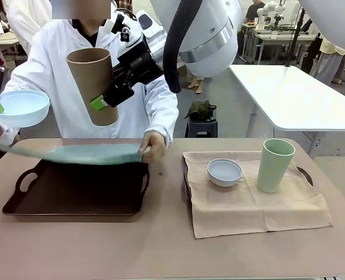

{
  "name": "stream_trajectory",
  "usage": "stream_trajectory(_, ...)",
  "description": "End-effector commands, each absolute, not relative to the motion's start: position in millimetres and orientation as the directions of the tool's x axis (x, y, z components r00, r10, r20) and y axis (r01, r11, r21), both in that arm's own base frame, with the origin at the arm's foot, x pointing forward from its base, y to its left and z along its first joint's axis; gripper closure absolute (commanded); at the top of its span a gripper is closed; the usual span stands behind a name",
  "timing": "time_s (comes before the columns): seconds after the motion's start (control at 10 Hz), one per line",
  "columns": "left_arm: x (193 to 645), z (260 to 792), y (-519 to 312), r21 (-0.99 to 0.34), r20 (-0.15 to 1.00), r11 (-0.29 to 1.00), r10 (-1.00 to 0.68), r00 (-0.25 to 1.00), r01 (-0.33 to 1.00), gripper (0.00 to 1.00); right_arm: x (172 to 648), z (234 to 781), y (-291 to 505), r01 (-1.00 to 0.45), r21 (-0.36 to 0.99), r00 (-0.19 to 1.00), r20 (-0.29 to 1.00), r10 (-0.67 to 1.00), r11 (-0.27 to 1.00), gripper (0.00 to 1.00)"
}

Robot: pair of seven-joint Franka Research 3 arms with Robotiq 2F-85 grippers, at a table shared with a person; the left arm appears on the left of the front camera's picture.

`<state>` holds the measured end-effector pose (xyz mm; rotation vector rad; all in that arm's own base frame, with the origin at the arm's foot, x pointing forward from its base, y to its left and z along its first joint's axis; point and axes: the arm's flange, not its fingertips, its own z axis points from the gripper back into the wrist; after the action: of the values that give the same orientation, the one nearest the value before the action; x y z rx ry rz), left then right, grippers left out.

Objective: Set up a tray with a mat and arrange the tableware.
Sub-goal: Pick up the Picnic Bowl and Reusable plastic cup from the Handle tray in front of the human's position and hold them in the air, then place the Picnic Bowl and Reusable plastic cup back onto the Handle tray in front of the human's position.

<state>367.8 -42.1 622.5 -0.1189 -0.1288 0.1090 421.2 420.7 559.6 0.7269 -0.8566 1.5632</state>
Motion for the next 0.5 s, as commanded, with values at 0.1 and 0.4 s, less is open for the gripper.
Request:
stream_trajectory(0.1,368.1,622.4,-42.3,-0.124,0.121,0.987,0.113,0.986,-0.098,0.97,420.1,561.4,420.7,-0.988,-0.135,-0.156,0.831,0.535,-0.079,1.00)
stream_trajectory(0.4,368.1,622.4,-42.3,-0.124,0.121,0.987,0.113,0.986,-0.098,0.97,420.1,561.4,420.7,-0.988,-0.135,-0.156,0.831,0.535,-0.079,1.00)
